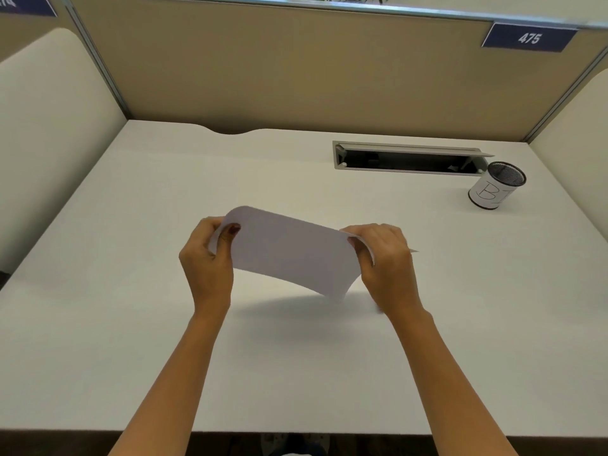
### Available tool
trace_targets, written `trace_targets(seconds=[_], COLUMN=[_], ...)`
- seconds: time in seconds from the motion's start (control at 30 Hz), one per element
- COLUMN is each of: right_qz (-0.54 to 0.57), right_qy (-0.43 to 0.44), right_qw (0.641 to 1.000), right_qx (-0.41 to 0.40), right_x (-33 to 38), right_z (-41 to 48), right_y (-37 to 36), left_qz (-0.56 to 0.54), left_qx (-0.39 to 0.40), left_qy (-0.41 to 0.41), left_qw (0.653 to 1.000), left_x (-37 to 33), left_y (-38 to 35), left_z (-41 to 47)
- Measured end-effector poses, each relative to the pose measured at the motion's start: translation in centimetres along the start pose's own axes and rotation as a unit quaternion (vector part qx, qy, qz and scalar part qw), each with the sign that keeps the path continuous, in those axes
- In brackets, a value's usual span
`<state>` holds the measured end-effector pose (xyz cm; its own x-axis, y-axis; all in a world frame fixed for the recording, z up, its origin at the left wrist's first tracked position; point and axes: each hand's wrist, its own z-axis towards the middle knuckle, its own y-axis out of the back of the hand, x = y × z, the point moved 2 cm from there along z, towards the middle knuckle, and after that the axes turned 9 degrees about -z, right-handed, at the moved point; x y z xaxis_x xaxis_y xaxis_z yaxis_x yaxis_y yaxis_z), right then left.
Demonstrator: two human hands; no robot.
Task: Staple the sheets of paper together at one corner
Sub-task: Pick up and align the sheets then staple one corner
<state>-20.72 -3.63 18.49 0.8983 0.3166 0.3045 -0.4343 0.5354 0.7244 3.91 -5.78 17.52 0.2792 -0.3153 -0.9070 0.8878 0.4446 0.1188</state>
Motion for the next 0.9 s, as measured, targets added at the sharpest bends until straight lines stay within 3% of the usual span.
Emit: trace_targets(seconds=[0.2, 0.27, 0.4, 0.47, 0.7, 0.9], right_qz=[0.013, 0.069, 0.329, 0.366, 0.366, 0.376], right_qy=[-0.157, -0.234, -0.383, -0.398, -0.444, -0.410], right_qw=[0.985, 0.968, 0.862, 0.840, 0.818, 0.828], right_qx=[-0.065, -0.058, -0.052, -0.038, -0.016, -0.070], right_x=[-2.1, -3.0, -3.8, -4.0, -3.9, -3.5], right_z=[-1.7, -2.6, -3.7, -4.1, -4.7, -4.0], right_y=[0.6, 0.6, 0.0, -0.4, -2.2, -1.7], left_qz=[-0.057, -0.073, -0.105, -0.117, -0.142, -0.147], left_qx=[-0.062, -0.070, -0.067, -0.065, -0.060, -0.079], left_qy=[0.080, 0.095, 0.122, 0.132, 0.143, 0.141], left_qw=[0.993, 0.990, 0.985, 0.982, 0.978, 0.976], left_x=[1.5, 1.9, 2.3, 2.3, 2.7, 2.7], left_y=[1.2, 1.5, 1.4, 1.1, 0.5, 0.4], left_z=[-0.3, -0.5, -1.1, -1.4, -2.3, -2.6])
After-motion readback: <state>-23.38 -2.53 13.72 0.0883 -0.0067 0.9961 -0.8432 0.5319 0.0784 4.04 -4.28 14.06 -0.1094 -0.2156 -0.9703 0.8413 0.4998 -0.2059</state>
